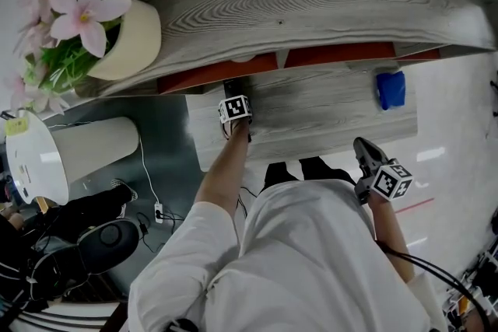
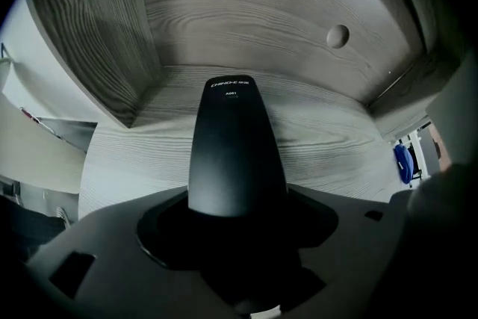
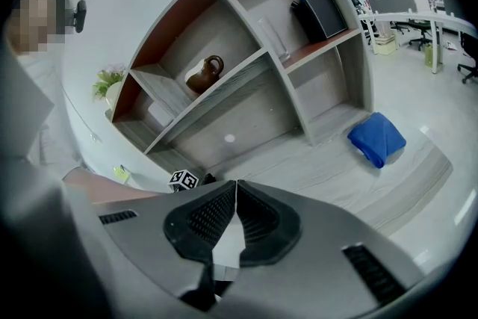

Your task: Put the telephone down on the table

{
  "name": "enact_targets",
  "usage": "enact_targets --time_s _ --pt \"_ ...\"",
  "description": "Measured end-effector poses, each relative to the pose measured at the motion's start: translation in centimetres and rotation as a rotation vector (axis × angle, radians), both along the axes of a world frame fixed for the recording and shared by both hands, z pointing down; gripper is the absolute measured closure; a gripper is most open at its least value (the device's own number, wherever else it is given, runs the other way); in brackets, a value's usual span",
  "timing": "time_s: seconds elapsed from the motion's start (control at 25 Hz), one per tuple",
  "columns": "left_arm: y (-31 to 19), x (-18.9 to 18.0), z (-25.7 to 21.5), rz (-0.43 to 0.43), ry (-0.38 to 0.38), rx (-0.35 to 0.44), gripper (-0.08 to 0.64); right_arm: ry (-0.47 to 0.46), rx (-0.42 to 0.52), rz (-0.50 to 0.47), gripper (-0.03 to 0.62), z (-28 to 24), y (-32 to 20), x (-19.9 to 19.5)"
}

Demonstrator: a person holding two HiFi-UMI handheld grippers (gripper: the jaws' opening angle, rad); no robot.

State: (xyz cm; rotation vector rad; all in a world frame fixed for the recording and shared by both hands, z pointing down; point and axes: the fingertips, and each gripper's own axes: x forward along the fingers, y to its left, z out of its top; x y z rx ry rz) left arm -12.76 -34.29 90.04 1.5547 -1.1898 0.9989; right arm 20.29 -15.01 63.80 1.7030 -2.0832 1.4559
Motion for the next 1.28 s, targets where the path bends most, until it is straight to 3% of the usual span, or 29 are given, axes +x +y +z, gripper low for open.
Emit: enact_targets --time_s 0.12,0.28,0.48,0.6,0.76,0.92,1.12,1.28 --pt "-0.2 1.4 -0.3 0.01 0.06 0.007 0.264 -0.001 0.001 -0.008 0.574 0.2 -0.2 -0.1" --pt "0.2 -1.0 -0.7 0.018 -0.099 0.005 0.261 -0.004 0.0 -0.016 0.574 0.3 0.0 -0.1" --pt "0.3 -1.4 -1.1 0.006 -0.092 0.028 0.242 -0.006 0.003 -0.021 0.574 0.3 0.5 -0.2" --pt "-0.8 -2.4 -2.7 0.013 -0.133 0.121 0.239 -0.01 0.009 -0.032 0.574 0.2 0.7 -0.4" --pt "-0.3 -3.3 -5.0 0.012 -0.146 0.162 0.239 -0.014 0.029 -0.055 0.573 0.0 0.7 -1.1" --pt "1.0 -2.3 -7.2 -0.02 -0.015 0.195 0.239 -0.019 0.062 -0.079 0.574 -0.5 0.6 -2.7" --pt "2.3 -3.3 -12.1 -0.056 0.096 0.31 0.249 -0.016 0.098 -0.113 0.574 -1.0 0.7 -5.4" --pt "4.6 -5.2 -16.1 -0.073 0.109 0.381 0.414 -0.016 0.132 -0.1 0.574 -1.7 1.5 -7.0"
